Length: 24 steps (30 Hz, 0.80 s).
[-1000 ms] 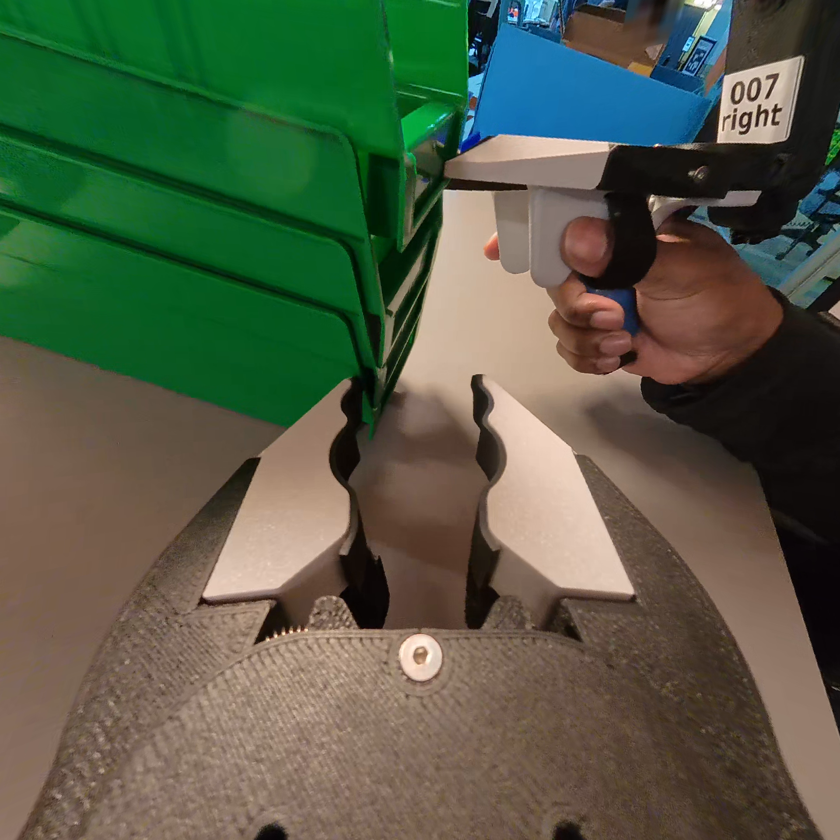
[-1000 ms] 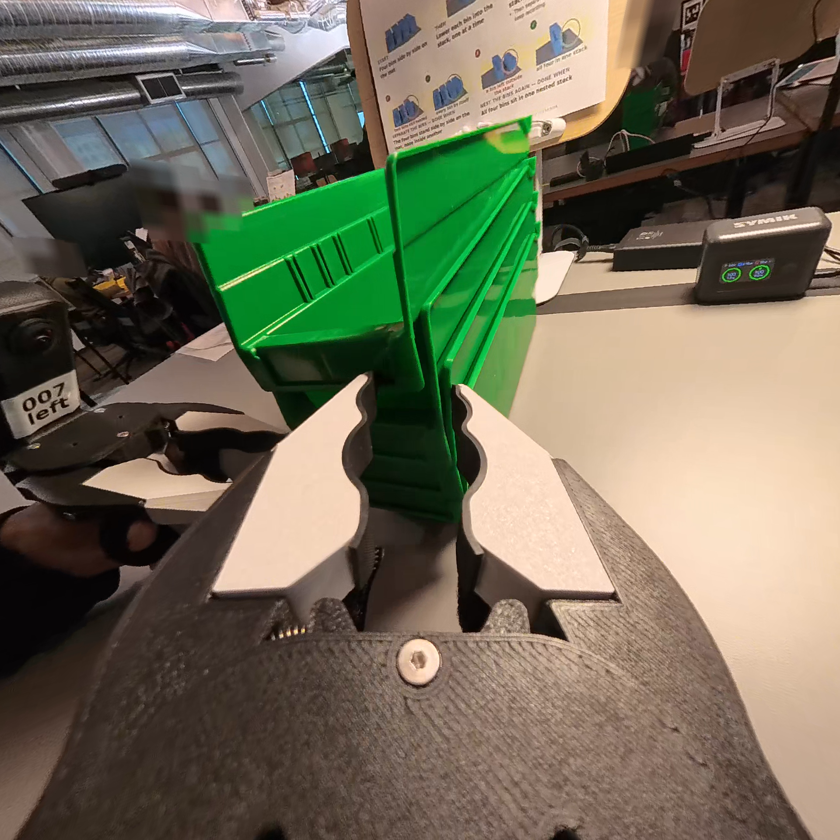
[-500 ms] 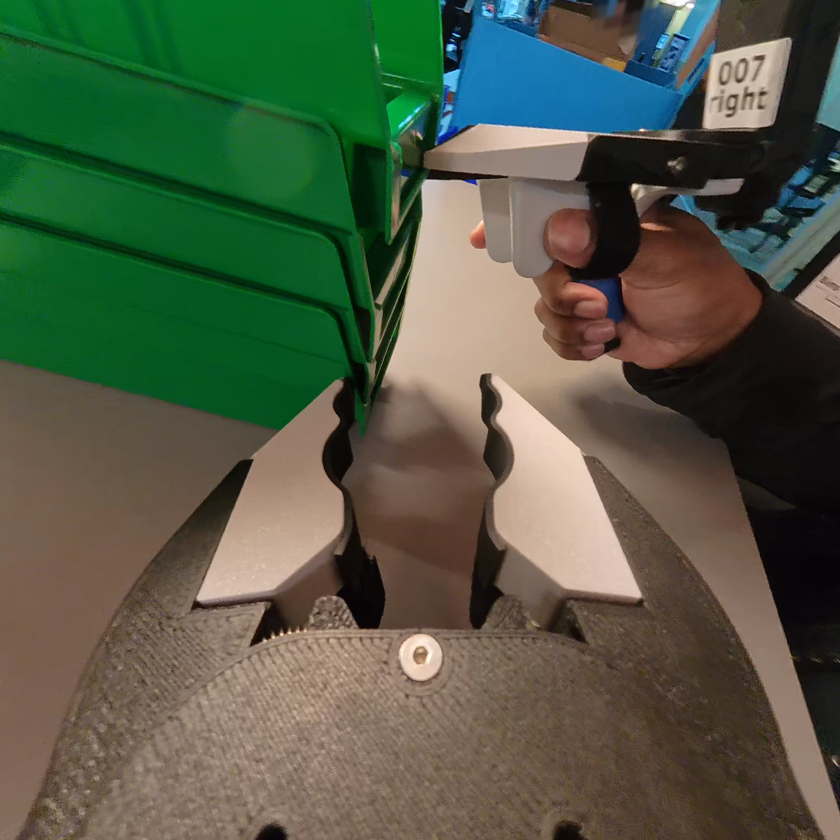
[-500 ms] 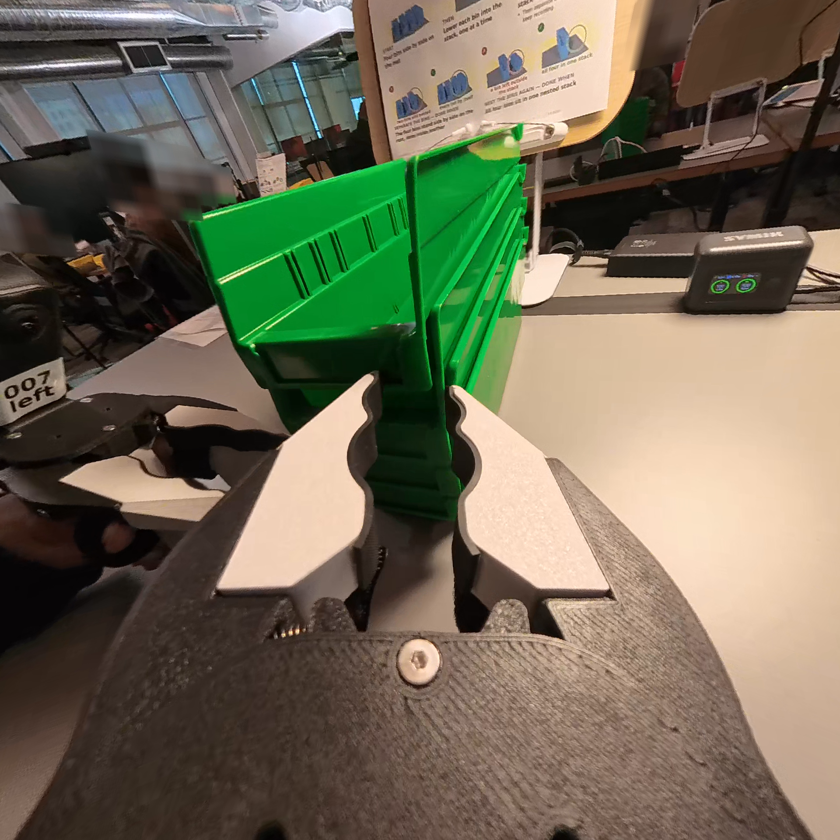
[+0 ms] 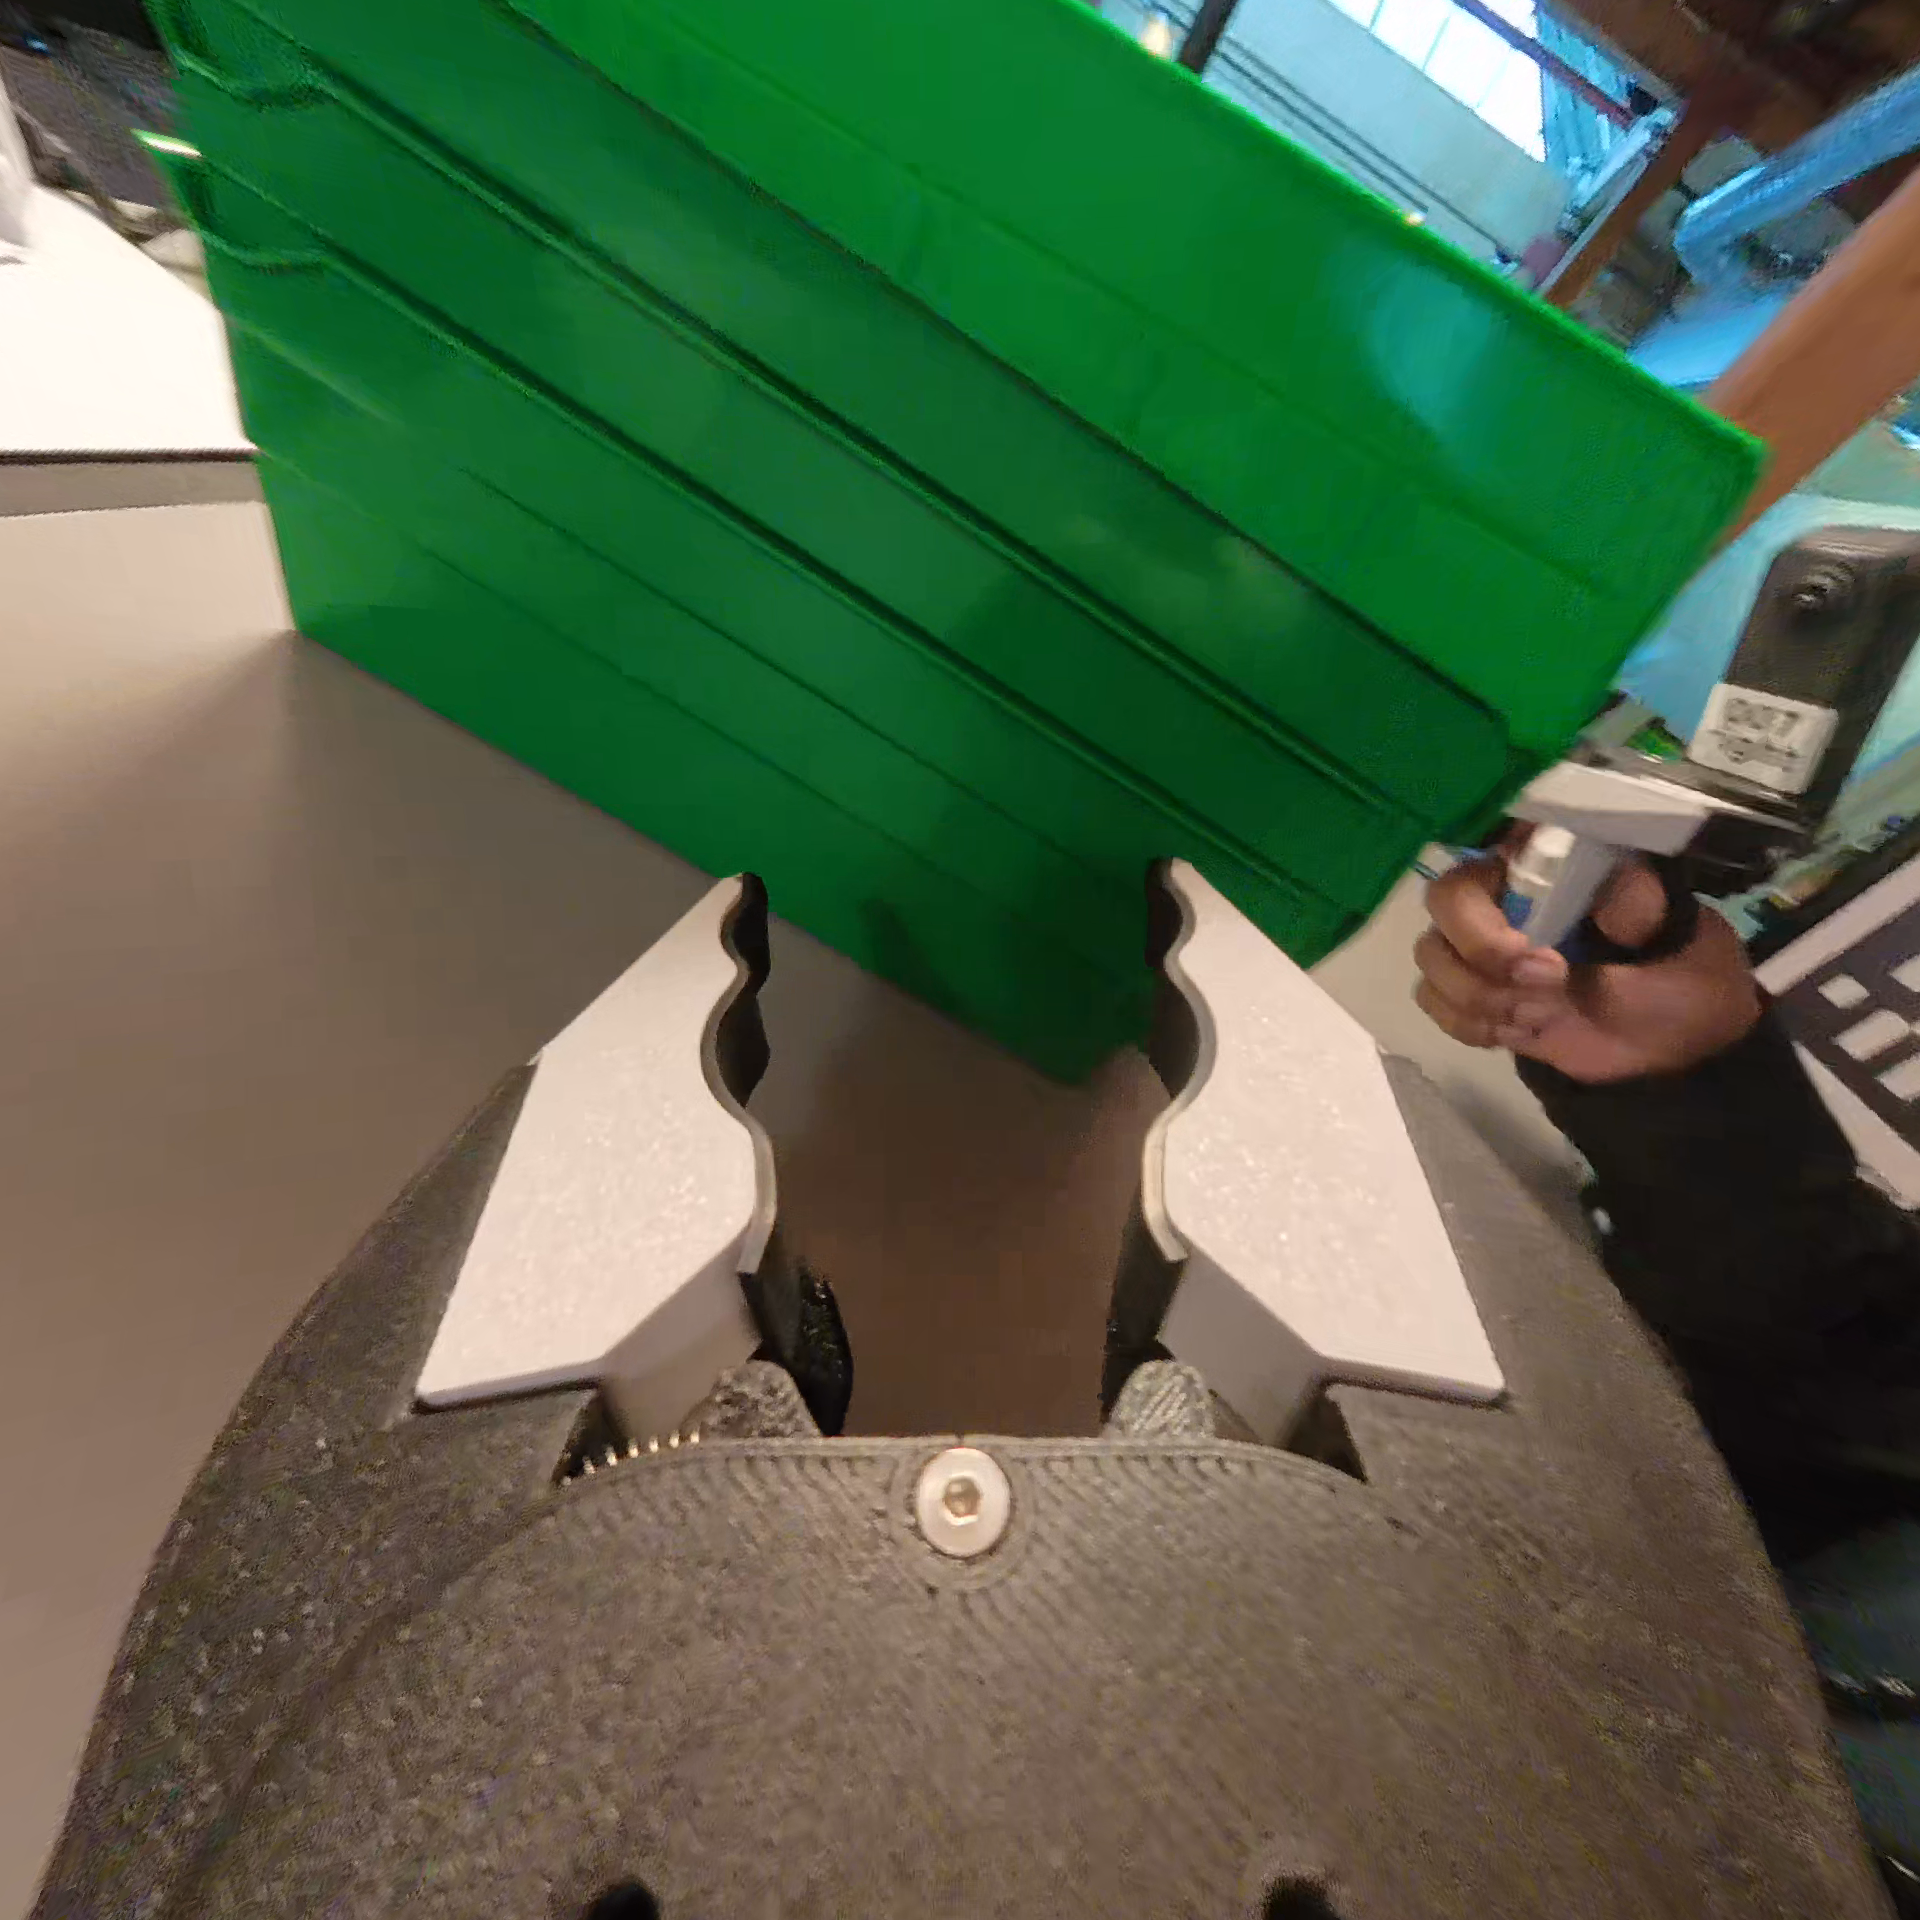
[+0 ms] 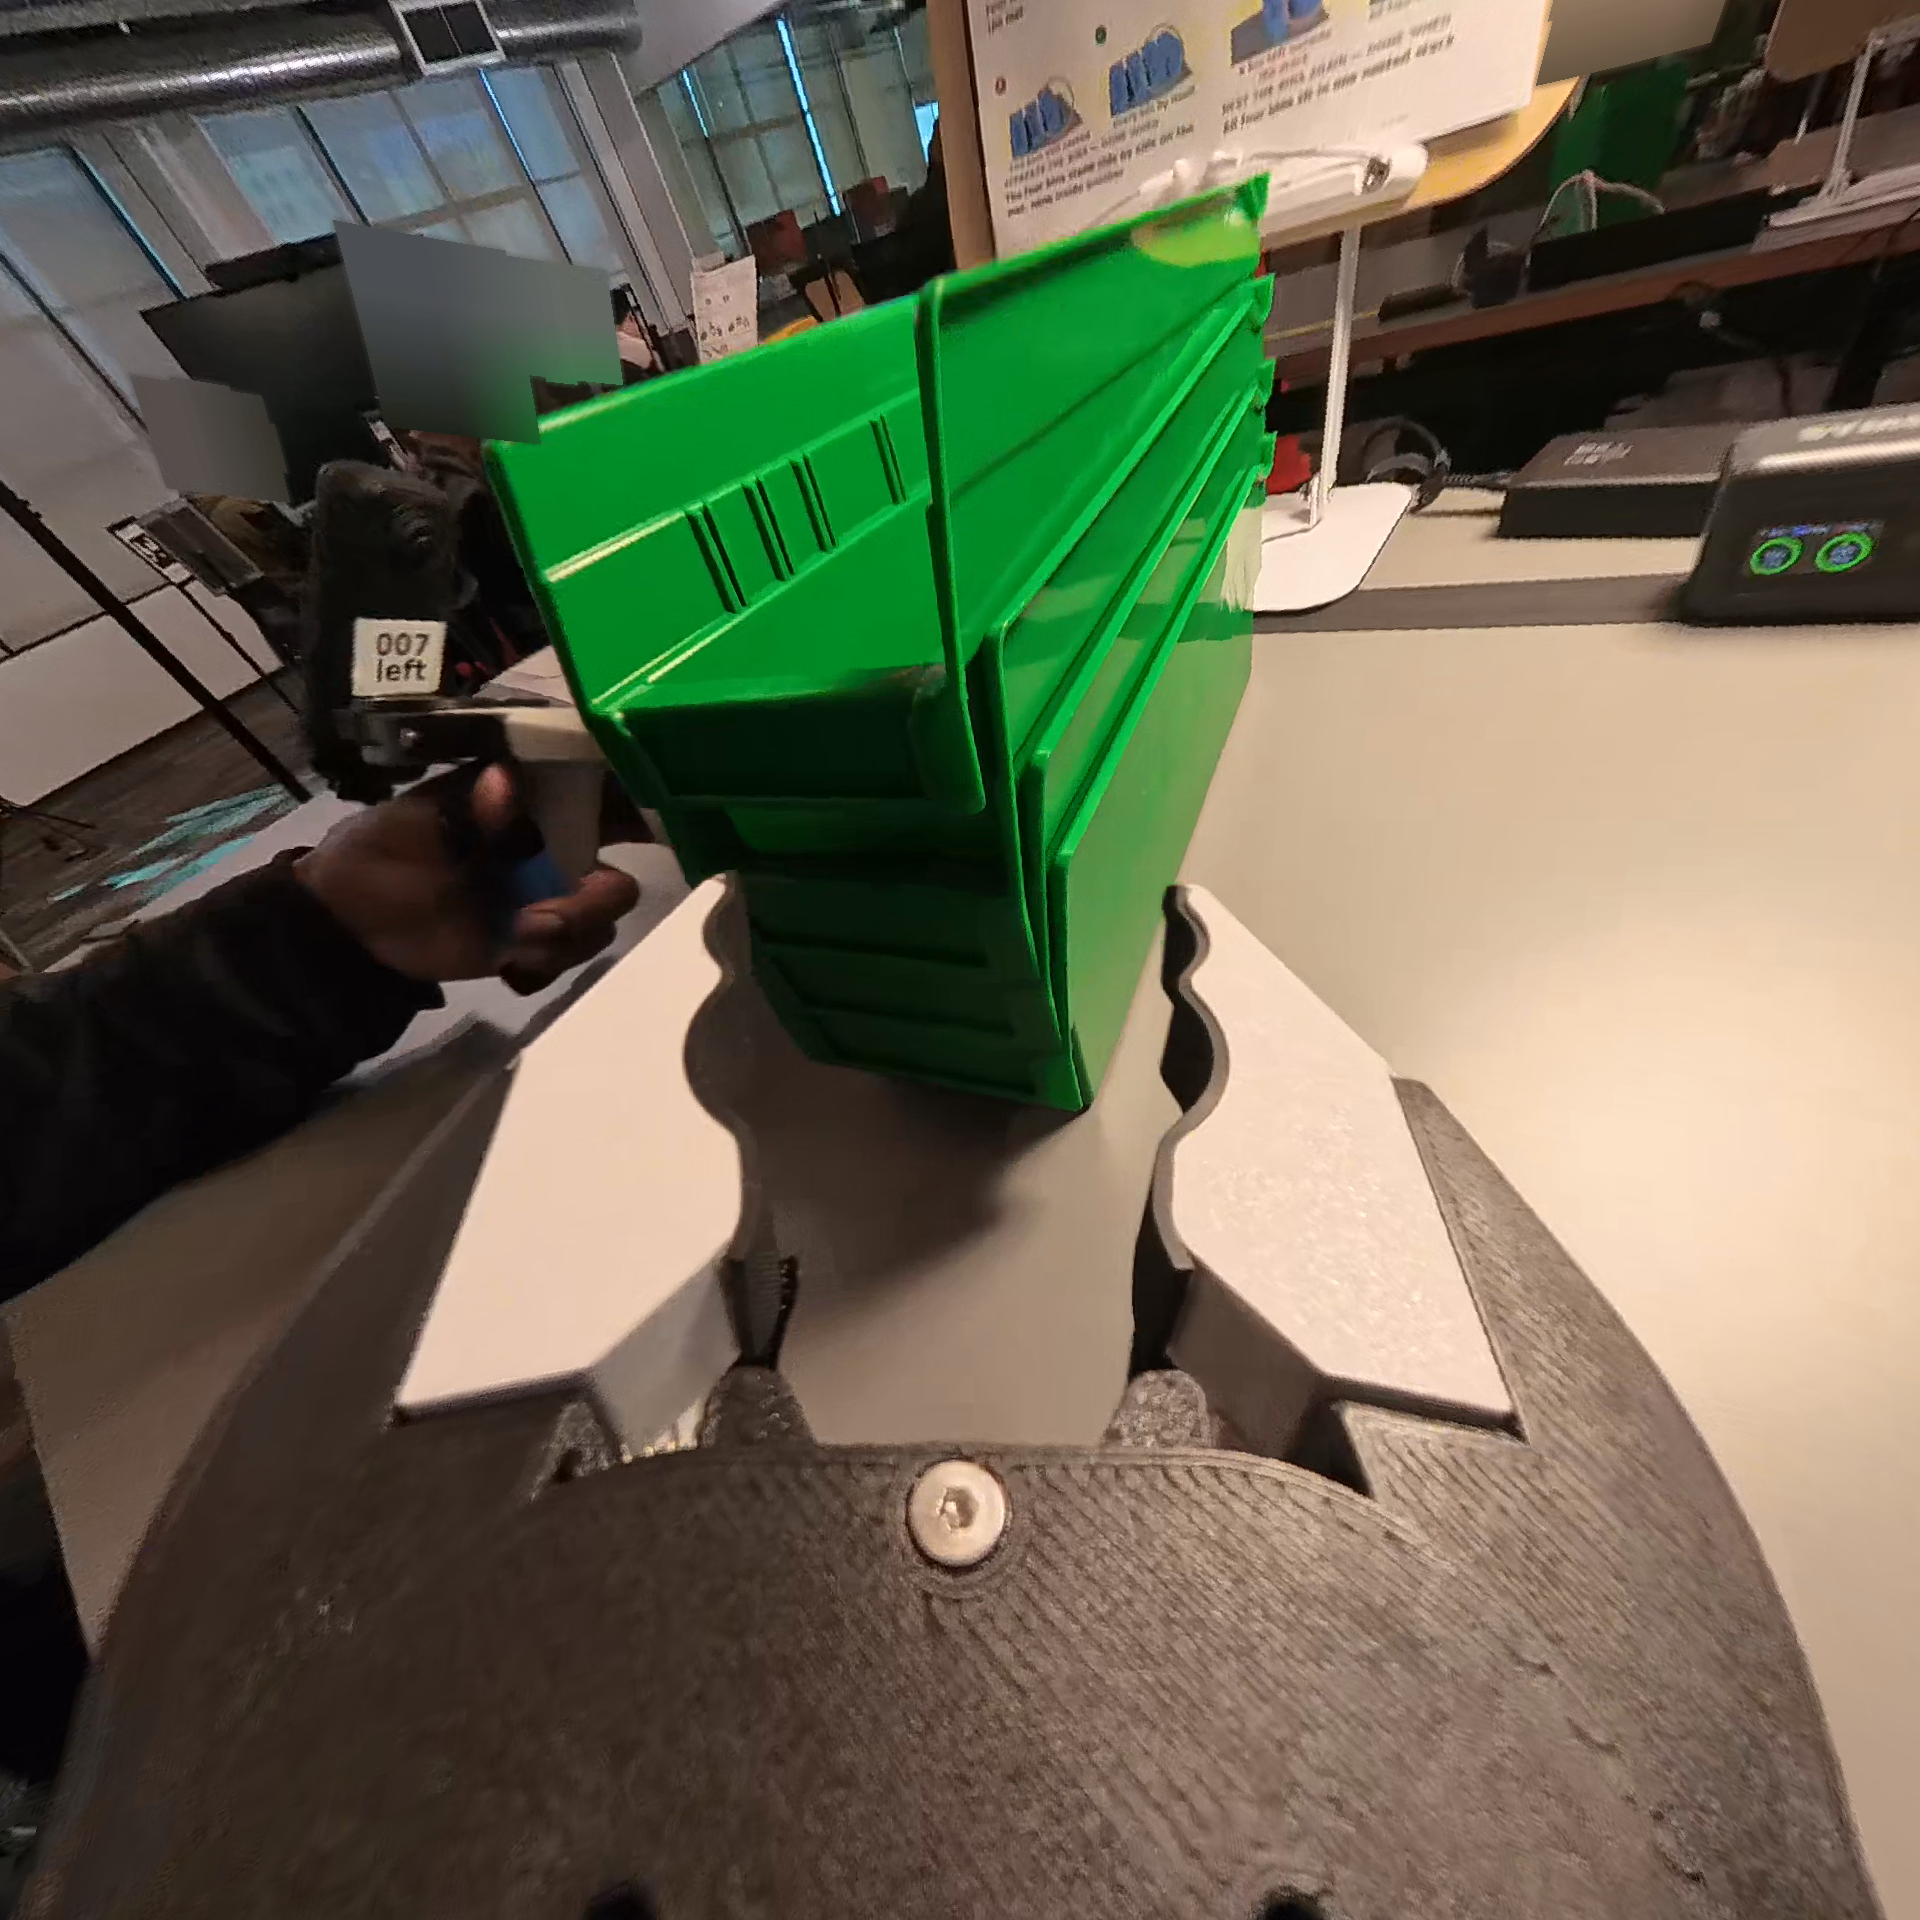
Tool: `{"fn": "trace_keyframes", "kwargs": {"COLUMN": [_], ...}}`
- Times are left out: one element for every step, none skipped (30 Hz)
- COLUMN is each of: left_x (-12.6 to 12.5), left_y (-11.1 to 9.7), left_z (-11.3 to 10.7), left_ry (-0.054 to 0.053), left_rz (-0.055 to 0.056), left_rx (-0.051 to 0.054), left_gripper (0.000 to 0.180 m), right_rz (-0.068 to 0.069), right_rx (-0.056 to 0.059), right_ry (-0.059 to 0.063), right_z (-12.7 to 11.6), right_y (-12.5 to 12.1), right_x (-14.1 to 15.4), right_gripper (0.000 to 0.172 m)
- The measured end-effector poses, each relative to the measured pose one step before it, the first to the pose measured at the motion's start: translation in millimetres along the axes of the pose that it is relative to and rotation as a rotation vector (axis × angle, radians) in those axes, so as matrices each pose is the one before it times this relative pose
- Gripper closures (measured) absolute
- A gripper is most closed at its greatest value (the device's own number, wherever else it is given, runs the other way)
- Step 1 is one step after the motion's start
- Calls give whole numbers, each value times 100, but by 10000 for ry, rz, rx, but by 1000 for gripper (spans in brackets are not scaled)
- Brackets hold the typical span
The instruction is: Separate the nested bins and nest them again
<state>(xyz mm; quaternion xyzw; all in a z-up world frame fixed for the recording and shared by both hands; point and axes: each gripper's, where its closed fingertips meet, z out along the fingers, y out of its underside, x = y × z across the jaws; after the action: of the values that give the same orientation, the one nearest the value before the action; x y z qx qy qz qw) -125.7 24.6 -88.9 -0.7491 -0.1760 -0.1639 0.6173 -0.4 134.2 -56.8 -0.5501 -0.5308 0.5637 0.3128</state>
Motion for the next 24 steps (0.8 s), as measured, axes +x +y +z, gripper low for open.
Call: {"fn": "trace_keyframes", "kwargs": {"left_x": [-867, -793, -536, 79, 262, -127, -349, -298, -321, -441, -325, -222, -226, -162, -19, 105, 173, 268, 335, 375, 297, 227, 123, 85], "left_y": [58, 249, 185, -67, -101, -28, -51, -104, -60, 92, 165, 244, 363, 348, 243, 173, 183, 268, 274, 236, 182, 148, 106, 77], "left_z": [279, 214, 71, -103, -269, -393, -445, -474, -440, -341, -217, -113, -8, 57, 87, 98, 100, 111, 125, 126, 110, 113, 82, 56], "left_ry": [-246, -303, -278, 43, 90, -177, -293, -240, -247, -313, -254, -195, -210, -192, -123, -63, -40, 1, 41, 72, 48, 20, -9, 4], "left_rz": [230, 306, 109, 11, 202, 272, 182, 72, 18, 46, 130, 193, 206, 187, 167, 165, 164, 161, 164, 173, 169, 162, 131, 78], "left_rx": [-14, -63, -39, 49, 98, 52, 70, 135, 103, -24, -91, -163, -251, -239, -168, -121, -131, -175, -183, -156, -134, -115, -86, -57], "left_gripper": [105, 102, 99, 94, 93, 93, 93, 93, 93, 93, 91, 91, 90, 90, 90, 90, 89, 89, 89, 89, 89, 90, 90, 90], "right_rz": [125, 67, 11, -37, -73, -63, -10, 57, 104, 117, 156, 81, -9, 6, 19, 24, 30, 72, 121, 133, 125, 102, 64, -2], "right_rx": [-78, -23, 4, -8, 18, 35, 18, -10, -64, -90, -71, 67, 80, 15, -29, -37, -13, -33, -71, -66, -51, -34, 7, 48], "right_ry": [-34, 8, 65, 88, 64, 52, 23, 3, -18, -8, -15, -111, 4, 19, -63, -83, -81, -66, -50, -28, 2, 9, 36, 29], "right_z": [369, 285, 201, 129, 60, 28, 9, 21, 43, 74, 66, 9, 29, 67, 99, 102, 85, 69, 80, 78, 52, 43, 31, 8], "right_y": [359, 314, 296, 318, 294, 305, 333, 367, 412, 371, 152, -138, -170, -58, 18, 32, -1, 34, 86, 83, 58, 41, -23, -83], "right_x": [-63, -26, 61, 77, 47, 73, 88, 114, 145, 189, 180, -8, 127, 124, -44, -61, -48, 12, 66, 122, 137, 127, 120, 39], "right_gripper": [85, 82, 81, 79, 76, 76, 74, 73, 71, 69, 67, 66, 65, 65, 64, 64, 64, 64, 64, 65, 66, 67, 69, 73]}}
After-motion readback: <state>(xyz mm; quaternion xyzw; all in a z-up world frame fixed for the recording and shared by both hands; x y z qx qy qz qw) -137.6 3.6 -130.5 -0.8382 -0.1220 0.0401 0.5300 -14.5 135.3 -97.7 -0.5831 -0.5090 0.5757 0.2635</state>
